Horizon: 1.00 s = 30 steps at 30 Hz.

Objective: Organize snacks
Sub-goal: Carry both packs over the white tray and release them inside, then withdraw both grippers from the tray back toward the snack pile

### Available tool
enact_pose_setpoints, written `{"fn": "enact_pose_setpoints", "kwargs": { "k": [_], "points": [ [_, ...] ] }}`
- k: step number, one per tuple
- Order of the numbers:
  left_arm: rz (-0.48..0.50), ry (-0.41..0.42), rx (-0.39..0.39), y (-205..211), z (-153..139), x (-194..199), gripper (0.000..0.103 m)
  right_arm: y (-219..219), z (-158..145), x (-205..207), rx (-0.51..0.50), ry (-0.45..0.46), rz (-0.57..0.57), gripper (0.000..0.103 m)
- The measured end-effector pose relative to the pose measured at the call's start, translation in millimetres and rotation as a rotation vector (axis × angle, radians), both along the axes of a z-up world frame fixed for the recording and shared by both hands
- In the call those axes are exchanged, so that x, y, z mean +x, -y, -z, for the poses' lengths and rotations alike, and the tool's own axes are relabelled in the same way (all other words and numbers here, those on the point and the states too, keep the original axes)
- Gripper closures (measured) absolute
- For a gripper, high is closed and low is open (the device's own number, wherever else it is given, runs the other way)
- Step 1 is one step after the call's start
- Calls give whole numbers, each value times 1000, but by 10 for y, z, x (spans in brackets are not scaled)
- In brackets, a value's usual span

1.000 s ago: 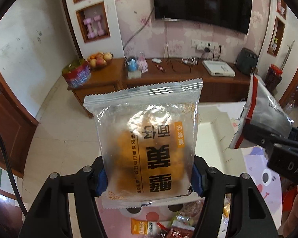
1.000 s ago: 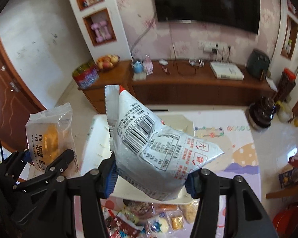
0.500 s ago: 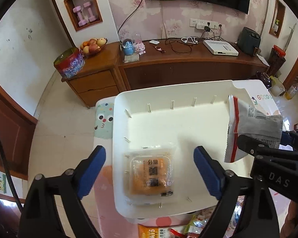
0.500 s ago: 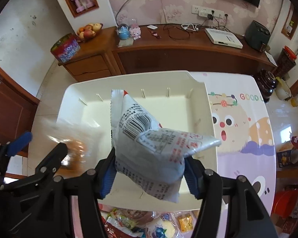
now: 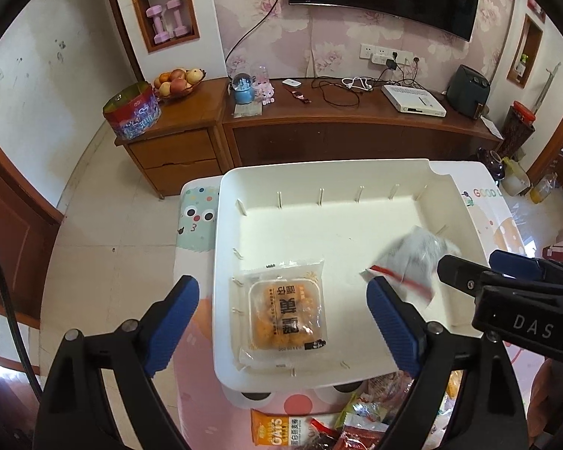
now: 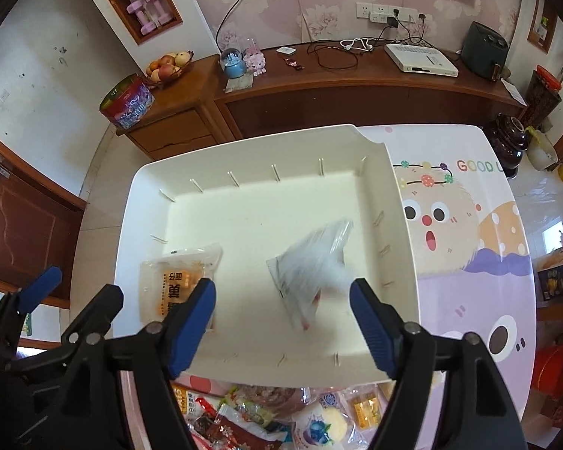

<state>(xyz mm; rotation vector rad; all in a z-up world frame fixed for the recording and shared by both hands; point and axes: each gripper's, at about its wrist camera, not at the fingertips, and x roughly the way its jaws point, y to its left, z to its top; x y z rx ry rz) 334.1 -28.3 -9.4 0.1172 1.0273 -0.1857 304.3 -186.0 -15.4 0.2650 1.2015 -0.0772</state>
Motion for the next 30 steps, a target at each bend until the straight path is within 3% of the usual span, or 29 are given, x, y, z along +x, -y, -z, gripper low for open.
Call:
{"fn": "enact_pose_setpoints", "kwargs": {
  "k": [9,21,30],
  "points": [
    [-13,22,-43,-45,-240,-339,13,66,-263,-307,3,28,9,27],
    [52,198,-111,126,-781,-1356,13,88,-913,-1162,-43,141,-31,28],
    [85,243,-184,210,-1020,-2040,13,174,-1269,-1875,-98,218,-36,27]
  ]
}}
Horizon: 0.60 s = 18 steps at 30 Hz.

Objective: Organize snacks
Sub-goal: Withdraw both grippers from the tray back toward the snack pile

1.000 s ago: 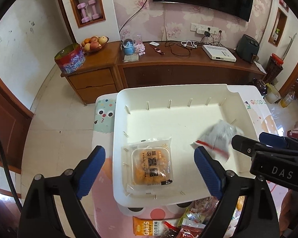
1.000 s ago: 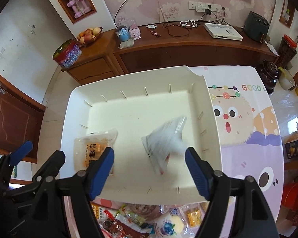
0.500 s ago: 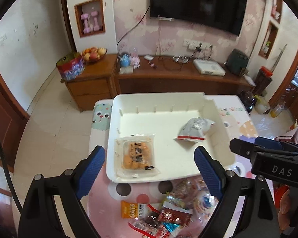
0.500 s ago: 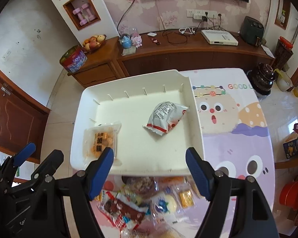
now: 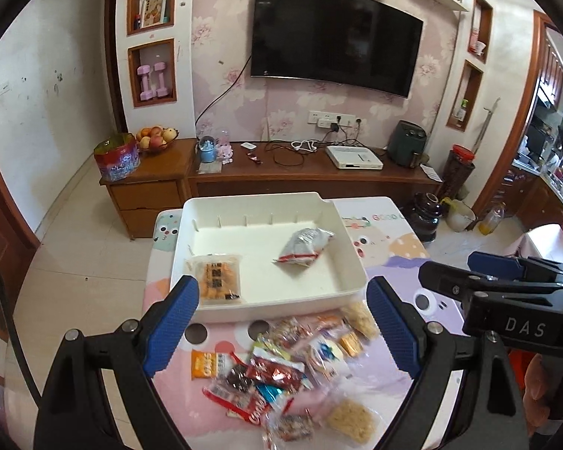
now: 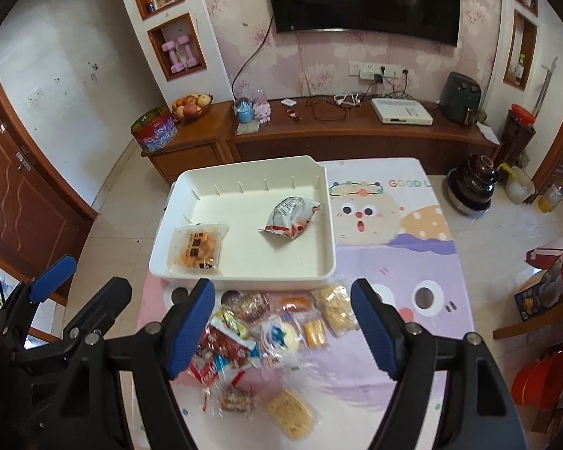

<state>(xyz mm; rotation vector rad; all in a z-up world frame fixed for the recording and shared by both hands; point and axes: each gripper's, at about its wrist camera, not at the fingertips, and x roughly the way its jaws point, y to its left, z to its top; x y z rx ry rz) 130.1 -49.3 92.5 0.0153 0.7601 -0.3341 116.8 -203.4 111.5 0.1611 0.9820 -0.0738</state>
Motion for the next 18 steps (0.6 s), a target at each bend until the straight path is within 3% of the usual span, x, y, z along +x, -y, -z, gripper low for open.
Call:
{"fn": "enact_pose_setpoints", "kwargs": {
  "k": [4,18],
  "points": [
    [16,41,-6,-12,-39,-303,12,31,-48,-265,-21,19,1,27],
    [-4,-149,34,-201,578,-704,11,6,275,-1021,-90,12,-62,28]
  ]
}}
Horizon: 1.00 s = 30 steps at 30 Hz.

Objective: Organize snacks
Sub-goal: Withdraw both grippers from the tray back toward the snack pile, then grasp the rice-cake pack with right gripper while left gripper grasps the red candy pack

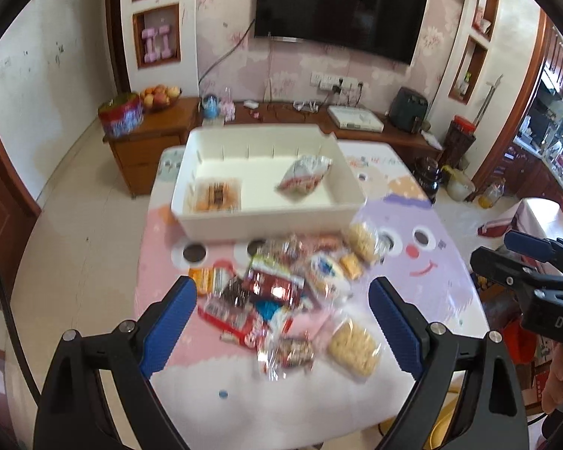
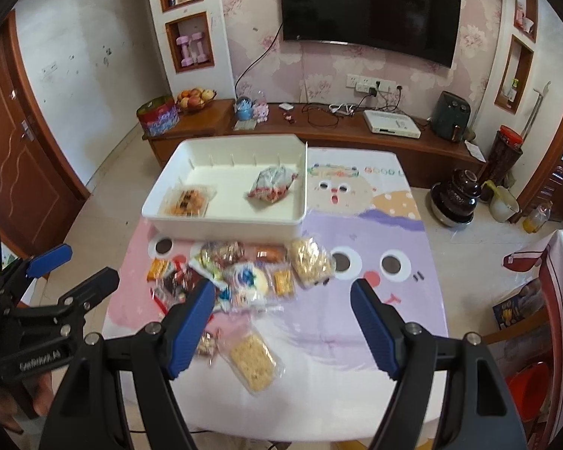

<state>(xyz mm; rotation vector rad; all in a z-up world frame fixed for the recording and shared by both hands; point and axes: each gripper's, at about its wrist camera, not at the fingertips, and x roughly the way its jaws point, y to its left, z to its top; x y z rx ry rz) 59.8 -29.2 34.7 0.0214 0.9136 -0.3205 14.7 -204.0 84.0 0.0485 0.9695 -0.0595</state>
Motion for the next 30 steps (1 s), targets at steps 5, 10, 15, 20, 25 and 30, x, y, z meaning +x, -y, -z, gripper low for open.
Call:
{"fn": "enact_pose_setpoints", "kwargs": {
  "k": [5,10,15,20,25,30],
  "points": [
    [1,-56,25,2,265,-56,11,-91,313,-104,-10,-43,-45,28],
    [-5,-127,38,21,575,-79,11,-172,729,-130,-8,-113,-86,28],
    [-26,-211,29,9,925,-36,11,-240,1116,-135,-27,-160,-133,28],
    [-68,-289,21,-55,1300,59,11,-271,1489,-85,-36,-223,-169,28],
    [-100,-363,6,-108,1599,164,11,-365,1804,-6,-57,-276,-221,28],
    [-118,-412,-10,-137,1759,245,11,-507,1972,65,-82,-289,-287,28]
  ]
}}
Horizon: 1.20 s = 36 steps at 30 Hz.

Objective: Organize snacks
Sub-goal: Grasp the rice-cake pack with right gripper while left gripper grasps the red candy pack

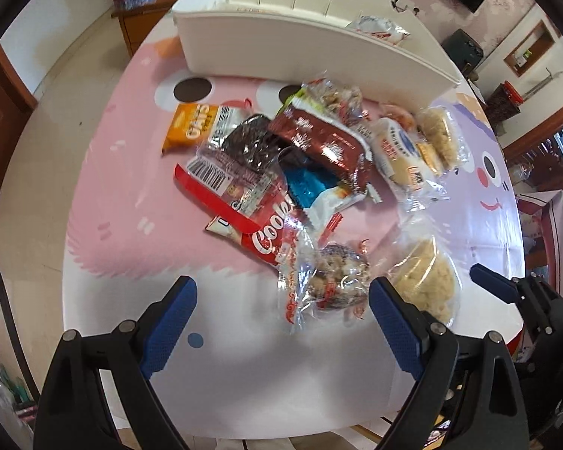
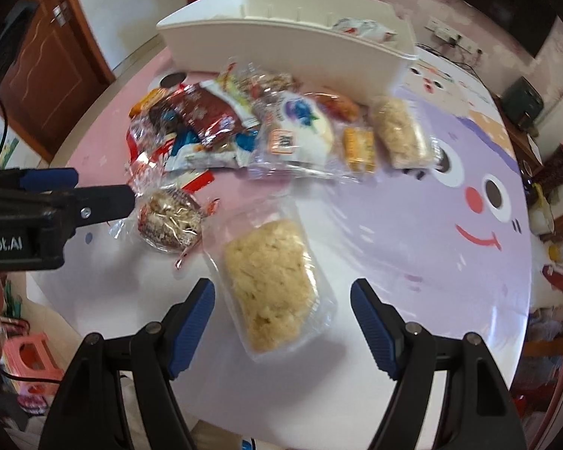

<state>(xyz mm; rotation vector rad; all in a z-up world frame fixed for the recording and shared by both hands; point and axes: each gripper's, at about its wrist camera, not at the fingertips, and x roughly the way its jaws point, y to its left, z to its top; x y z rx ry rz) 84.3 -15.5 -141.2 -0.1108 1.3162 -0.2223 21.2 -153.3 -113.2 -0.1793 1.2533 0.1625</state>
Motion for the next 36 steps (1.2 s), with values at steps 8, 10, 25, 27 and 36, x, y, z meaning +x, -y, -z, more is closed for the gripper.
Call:
{"fn": "enact_pose_setpoints", "kwargs": {
  "k": [8,10,25,27,36],
  "points": [
    [-28,-63,-35,-74,169,121,11,-125,225,82,-18,-22,-46,28],
    [-28,-80,-45,-81,206,137,11,-124,243,77,-14,-20,-47,35],
    [57,-156,-67,420,454,179,24,255,282,33,115,-79,115,48],
    [58,-170,-72,480,486,189,34,255,283,29,111,-77,115,48],
    [138,-113,36,810,456,116,67,330,278,1,141,-83,141,48]
  ]
}}
